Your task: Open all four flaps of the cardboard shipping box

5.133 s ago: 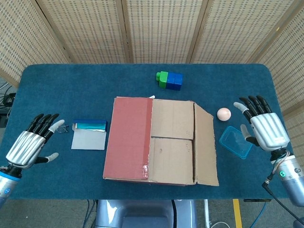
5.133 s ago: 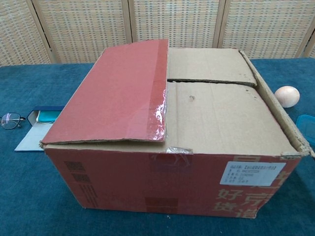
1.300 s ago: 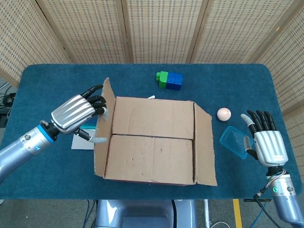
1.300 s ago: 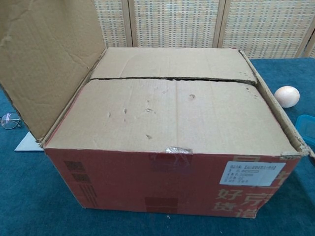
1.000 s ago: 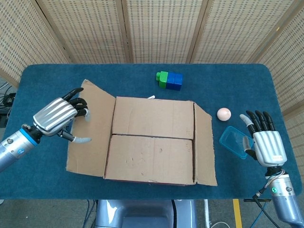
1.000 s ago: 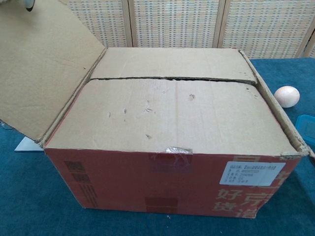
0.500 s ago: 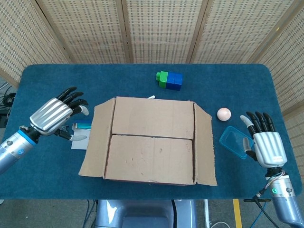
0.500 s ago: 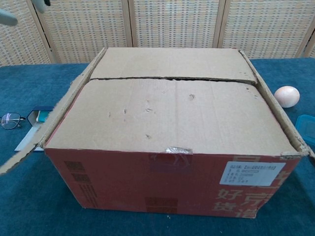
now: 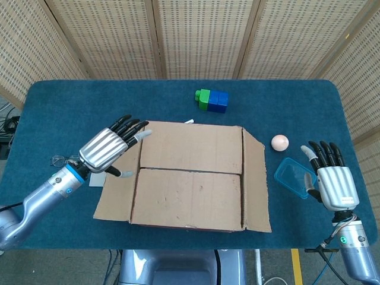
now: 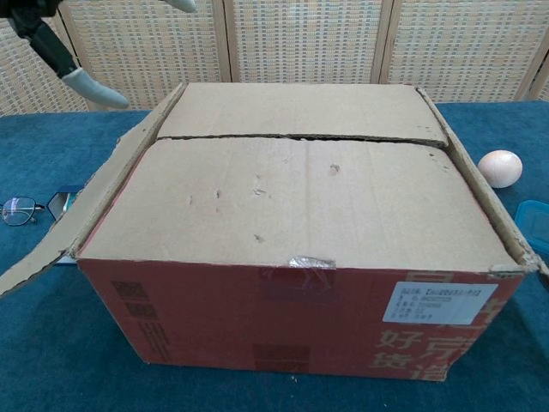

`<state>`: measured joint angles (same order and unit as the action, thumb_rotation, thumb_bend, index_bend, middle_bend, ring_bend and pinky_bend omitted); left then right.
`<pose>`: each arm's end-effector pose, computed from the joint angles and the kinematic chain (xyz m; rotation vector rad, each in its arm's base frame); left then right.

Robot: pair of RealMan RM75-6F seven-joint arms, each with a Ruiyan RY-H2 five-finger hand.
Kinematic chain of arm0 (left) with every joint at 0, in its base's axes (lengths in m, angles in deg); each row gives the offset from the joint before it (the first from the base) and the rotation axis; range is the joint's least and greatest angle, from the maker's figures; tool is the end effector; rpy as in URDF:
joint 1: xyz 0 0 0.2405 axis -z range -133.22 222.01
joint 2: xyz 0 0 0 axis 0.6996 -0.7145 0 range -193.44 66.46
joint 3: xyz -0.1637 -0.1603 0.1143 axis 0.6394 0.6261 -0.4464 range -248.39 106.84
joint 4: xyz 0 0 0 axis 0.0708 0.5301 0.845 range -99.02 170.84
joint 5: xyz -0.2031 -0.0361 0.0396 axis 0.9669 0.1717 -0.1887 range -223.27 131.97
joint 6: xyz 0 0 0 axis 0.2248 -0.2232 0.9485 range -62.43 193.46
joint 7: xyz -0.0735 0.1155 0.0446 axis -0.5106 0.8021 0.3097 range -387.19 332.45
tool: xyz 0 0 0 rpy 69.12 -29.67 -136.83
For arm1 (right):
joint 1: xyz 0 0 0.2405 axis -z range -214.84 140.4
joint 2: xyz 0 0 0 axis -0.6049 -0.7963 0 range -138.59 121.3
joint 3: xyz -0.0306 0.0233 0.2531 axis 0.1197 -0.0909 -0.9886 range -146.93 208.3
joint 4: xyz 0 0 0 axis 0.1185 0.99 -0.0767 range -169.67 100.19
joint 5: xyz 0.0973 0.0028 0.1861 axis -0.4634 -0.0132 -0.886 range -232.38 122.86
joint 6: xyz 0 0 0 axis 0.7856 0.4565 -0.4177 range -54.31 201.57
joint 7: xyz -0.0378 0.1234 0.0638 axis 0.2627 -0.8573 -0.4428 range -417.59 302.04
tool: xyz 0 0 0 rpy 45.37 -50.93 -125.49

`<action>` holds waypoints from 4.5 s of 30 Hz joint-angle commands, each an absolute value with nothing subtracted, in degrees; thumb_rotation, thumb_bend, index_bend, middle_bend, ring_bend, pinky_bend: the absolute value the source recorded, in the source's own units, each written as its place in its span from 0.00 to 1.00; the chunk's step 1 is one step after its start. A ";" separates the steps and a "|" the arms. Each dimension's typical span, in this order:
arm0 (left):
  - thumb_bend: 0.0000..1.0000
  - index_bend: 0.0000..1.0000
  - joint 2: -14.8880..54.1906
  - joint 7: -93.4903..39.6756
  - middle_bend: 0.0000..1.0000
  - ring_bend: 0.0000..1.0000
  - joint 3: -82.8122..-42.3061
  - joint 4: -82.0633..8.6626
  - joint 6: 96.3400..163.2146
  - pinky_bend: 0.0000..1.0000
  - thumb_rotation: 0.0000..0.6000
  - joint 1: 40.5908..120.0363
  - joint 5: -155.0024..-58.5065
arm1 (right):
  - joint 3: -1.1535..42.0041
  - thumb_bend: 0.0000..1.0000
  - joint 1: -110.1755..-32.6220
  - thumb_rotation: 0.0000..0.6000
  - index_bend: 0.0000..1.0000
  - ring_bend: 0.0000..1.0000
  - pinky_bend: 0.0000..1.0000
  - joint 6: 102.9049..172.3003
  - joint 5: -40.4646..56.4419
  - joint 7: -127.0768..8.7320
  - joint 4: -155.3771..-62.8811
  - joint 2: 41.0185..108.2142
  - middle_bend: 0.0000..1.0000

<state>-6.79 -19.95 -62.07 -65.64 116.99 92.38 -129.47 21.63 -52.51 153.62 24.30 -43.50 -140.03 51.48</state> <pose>-0.1022 0.3456 0.1242 -2.1222 -0.5039 -0.9713 -0.2384 -0.2458 0.1689 1.4473 -0.7688 0.9473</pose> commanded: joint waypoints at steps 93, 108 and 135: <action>0.12 0.00 25.07 -3.18 0.00 0.00 -51.01 -20.00 123.34 0.00 0.71 105.03 -115.57 | 22.99 0.62 -51.72 1.00 0.13 0.00 0.00 153.29 27.75 -45.78 -138.60 51.01 0.11; 0.16 0.16 15.36 -9.72 0.00 0.00 -50.79 -37.78 118.43 0.00 0.75 100.81 -110.90 | 22.90 0.62 -51.77 1.00 0.13 0.00 0.00 153.04 27.61 -46.00 -138.62 51.12 0.11; 0.10 0.42 -2.05 -33.81 0.00 0.00 -55.89 -65.44 105.73 0.00 0.30 91.86 -114.98 | 23.28 0.62 -51.11 1.00 0.13 0.00 0.00 153.73 28.25 -46.37 -138.91 51.55 0.11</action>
<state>-2.10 -33.42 -55.15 -65.01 105.43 92.31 -113.68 23.27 -51.13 153.72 28.24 -46.35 -138.90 51.56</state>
